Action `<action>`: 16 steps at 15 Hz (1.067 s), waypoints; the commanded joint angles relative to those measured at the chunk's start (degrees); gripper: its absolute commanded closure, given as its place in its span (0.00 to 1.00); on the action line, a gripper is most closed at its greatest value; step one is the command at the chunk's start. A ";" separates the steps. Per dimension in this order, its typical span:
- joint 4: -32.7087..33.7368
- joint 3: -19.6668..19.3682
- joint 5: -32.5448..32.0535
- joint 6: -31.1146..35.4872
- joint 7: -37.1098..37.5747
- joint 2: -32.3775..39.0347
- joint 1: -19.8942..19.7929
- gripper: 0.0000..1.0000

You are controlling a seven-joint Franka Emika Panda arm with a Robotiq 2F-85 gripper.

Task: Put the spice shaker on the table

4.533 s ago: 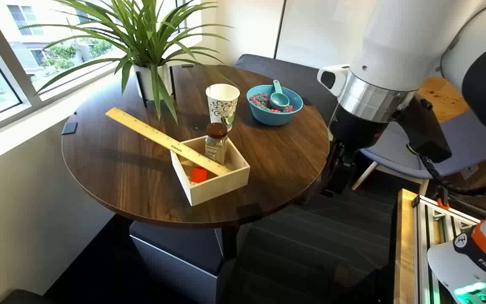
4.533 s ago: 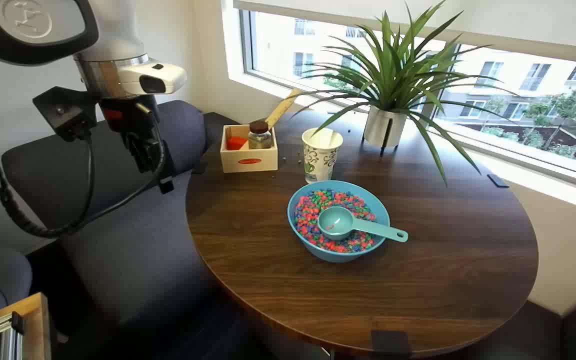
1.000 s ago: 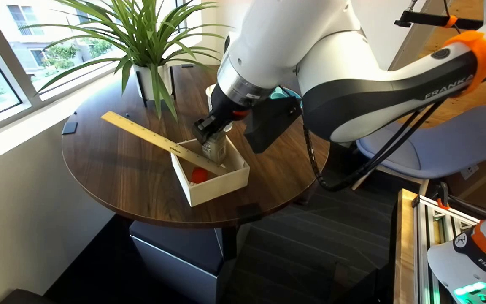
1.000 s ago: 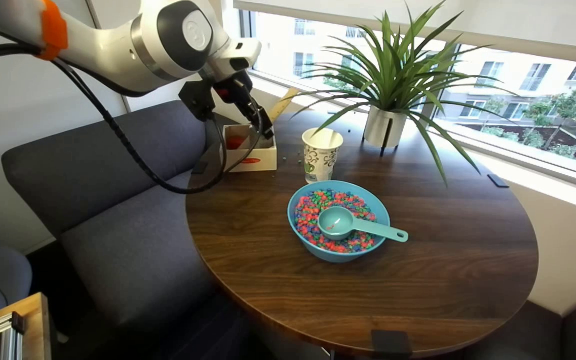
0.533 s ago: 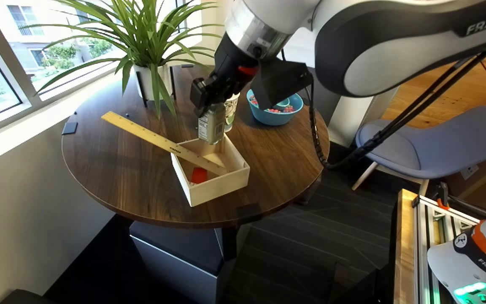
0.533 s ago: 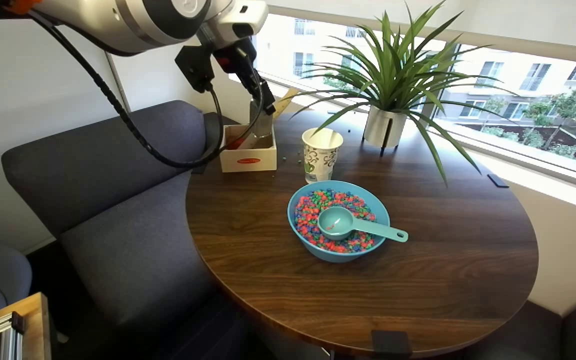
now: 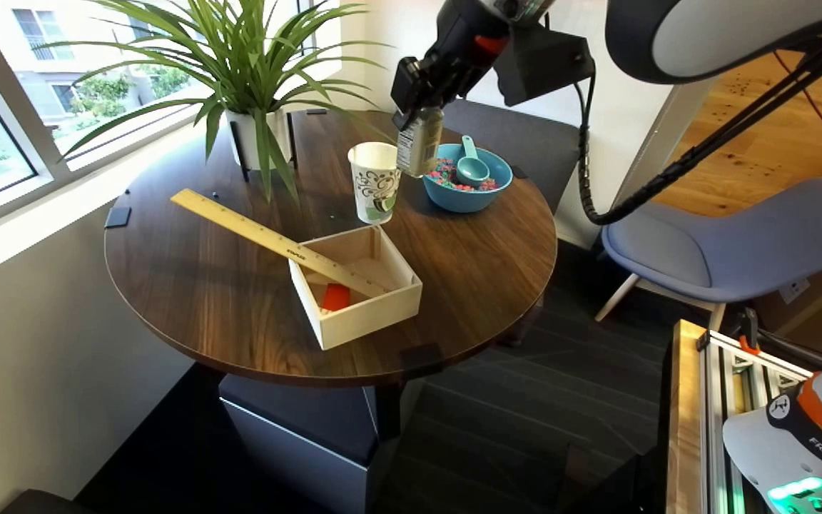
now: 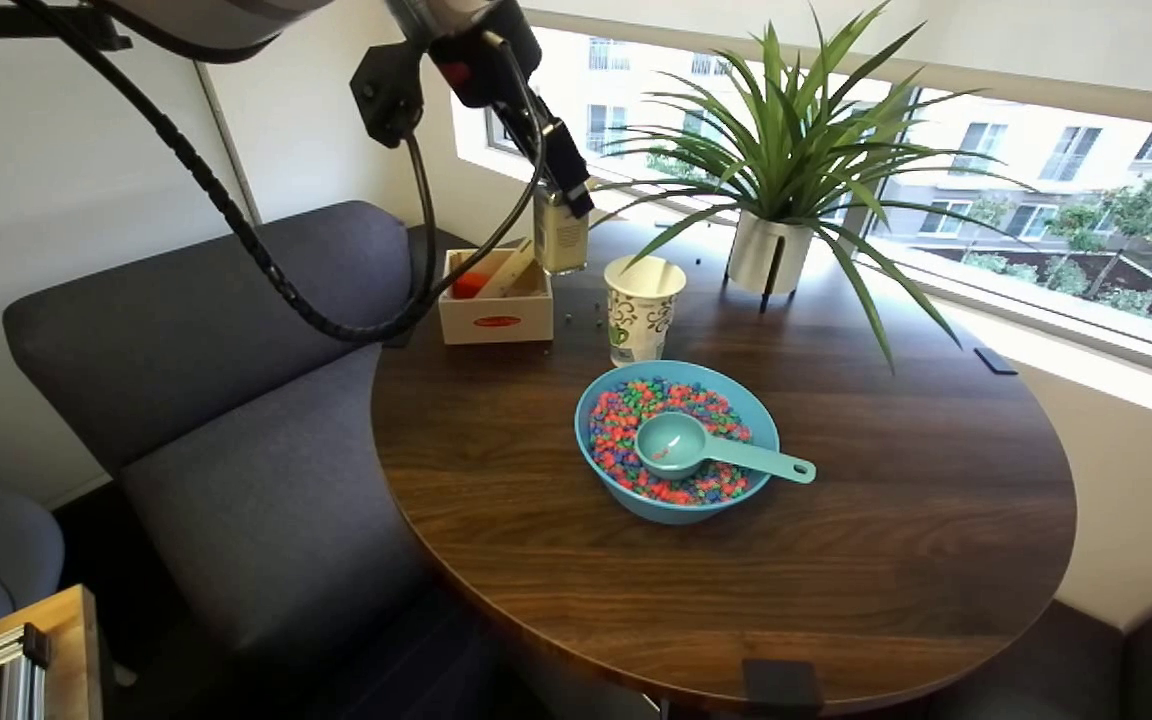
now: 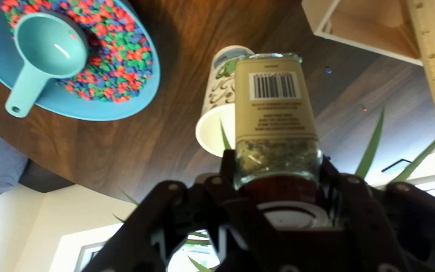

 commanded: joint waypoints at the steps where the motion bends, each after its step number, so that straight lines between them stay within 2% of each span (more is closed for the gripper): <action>1: -7.39 1.25 -0.23 -0.08 2.75 -4.69 -1.45 0.76; 6: -13.15 2.43 -0.58 -0.36 6.05 -7.16 -2.57 0.76; 11: -15.94 3.25 0.69 1.40 9.06 -7.18 -3.12 0.76; 14: -16.91 4.19 -2.58 5.79 14.81 -6.14 -3.92 0.76; 16: -17.07 5.18 -9.40 8.60 19.49 -5.66 -5.57 0.76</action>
